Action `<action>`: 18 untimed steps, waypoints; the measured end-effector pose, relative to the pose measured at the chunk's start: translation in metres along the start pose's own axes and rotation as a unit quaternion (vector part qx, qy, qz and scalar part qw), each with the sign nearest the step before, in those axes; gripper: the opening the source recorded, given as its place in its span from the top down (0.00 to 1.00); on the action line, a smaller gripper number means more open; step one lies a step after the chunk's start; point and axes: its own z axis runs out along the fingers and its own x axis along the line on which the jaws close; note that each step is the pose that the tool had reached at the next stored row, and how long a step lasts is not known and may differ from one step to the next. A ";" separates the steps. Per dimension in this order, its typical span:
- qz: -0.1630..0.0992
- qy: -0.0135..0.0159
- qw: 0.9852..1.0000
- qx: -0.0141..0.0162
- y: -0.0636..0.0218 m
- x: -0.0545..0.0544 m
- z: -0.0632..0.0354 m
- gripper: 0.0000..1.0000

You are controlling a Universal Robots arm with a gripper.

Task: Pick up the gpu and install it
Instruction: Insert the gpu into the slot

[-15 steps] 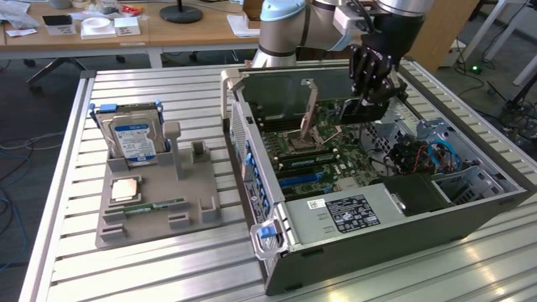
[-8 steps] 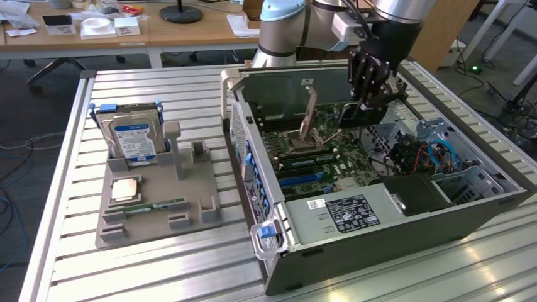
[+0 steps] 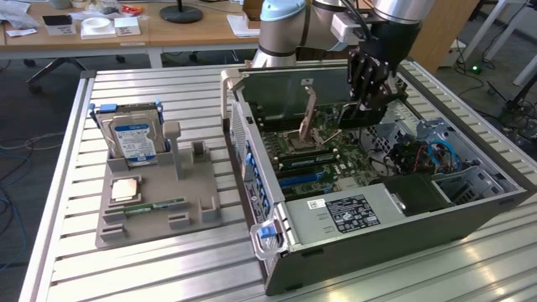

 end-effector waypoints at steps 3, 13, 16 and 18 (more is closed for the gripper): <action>0.000 0.000 1.000 0.000 0.0057 0.000 0.0002 0.73; 0.000 0.000 1.000 0.000 0.0105 0.003 0.0086 0.73; 0.000 0.000 1.000 0.000 0.0105 0.003 0.0127 0.73; 0.000 0.000 1.000 0.000 0.0105 0.003 0.0134 0.73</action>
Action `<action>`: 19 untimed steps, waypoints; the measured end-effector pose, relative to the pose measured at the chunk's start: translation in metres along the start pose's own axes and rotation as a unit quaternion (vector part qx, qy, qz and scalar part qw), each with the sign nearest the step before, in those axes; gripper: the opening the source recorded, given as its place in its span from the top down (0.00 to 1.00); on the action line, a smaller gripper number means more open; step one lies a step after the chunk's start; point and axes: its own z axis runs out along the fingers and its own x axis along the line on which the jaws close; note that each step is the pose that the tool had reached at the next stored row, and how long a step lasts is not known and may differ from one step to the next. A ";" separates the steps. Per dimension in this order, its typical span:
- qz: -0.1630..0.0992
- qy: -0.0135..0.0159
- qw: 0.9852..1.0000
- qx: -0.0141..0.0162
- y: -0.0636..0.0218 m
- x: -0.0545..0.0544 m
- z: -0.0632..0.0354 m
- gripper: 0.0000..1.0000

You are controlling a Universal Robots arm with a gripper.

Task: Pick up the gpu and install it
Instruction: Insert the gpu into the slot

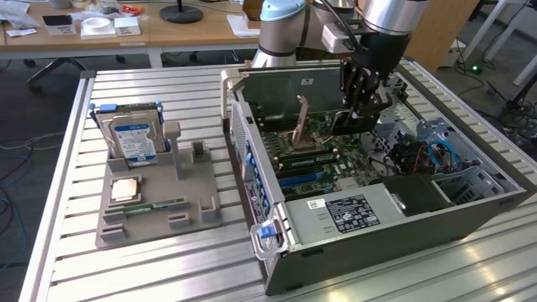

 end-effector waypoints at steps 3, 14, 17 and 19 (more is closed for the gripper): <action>0.000 0.000 1.000 0.000 0.0000 0.000 0.0008 0.73; 0.000 0.000 1.000 0.000 0.0011 0.000 0.0201 0.73; 0.000 0.000 1.000 0.000 0.0013 0.000 0.0239 0.73; 0.000 0.000 1.000 0.000 0.0017 0.000 0.0239 0.73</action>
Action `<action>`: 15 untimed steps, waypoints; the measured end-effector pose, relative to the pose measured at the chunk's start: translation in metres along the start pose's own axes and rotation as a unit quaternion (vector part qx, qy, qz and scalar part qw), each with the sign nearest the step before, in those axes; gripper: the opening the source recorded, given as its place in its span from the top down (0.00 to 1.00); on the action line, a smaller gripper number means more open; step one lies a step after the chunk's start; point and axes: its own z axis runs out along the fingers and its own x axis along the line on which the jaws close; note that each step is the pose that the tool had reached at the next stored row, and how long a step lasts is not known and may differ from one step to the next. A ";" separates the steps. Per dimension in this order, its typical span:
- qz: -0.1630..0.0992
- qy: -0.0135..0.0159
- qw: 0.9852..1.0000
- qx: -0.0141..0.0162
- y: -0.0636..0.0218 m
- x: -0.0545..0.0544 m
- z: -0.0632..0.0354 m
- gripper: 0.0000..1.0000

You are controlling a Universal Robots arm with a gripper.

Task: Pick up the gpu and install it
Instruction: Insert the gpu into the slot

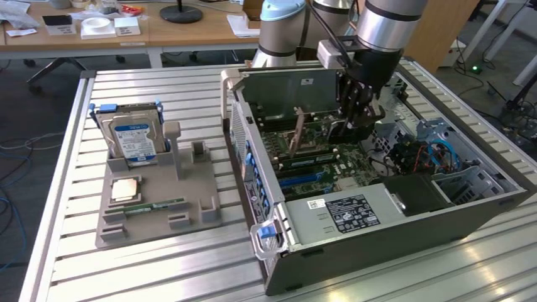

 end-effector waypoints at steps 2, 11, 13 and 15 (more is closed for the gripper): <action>0.000 0.000 1.000 0.000 0.0007 0.001 0.0002 0.73; 0.000 0.000 1.000 0.000 0.0016 0.013 0.0031 0.73; 0.000 0.000 1.000 0.000 0.0021 0.014 0.0061 0.73; 0.000 0.000 1.000 0.000 0.0027 0.015 0.0088 0.73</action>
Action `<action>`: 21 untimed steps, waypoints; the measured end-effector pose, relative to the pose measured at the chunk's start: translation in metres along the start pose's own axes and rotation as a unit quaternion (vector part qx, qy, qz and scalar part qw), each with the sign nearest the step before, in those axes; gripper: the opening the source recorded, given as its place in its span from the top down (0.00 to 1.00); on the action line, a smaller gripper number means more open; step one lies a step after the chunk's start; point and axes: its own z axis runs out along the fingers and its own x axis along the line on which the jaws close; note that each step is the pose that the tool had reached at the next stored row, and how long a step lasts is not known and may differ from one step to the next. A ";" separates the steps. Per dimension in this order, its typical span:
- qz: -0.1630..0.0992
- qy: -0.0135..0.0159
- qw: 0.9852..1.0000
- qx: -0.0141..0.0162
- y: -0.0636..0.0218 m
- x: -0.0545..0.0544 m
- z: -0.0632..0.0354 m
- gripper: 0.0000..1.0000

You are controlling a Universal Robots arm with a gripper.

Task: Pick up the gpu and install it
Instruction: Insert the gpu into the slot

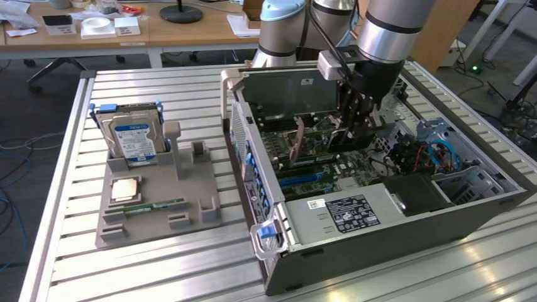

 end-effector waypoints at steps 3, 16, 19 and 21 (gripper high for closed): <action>0.000 0.000 1.000 0.000 0.0001 0.000 0.0004 0.73; 0.000 0.000 1.000 0.000 0.0035 0.000 0.0005 0.73; 0.000 0.000 1.000 0.000 0.0102 0.001 0.0004 0.73; 0.000 0.000 1.000 0.000 0.0118 0.001 0.0004 0.73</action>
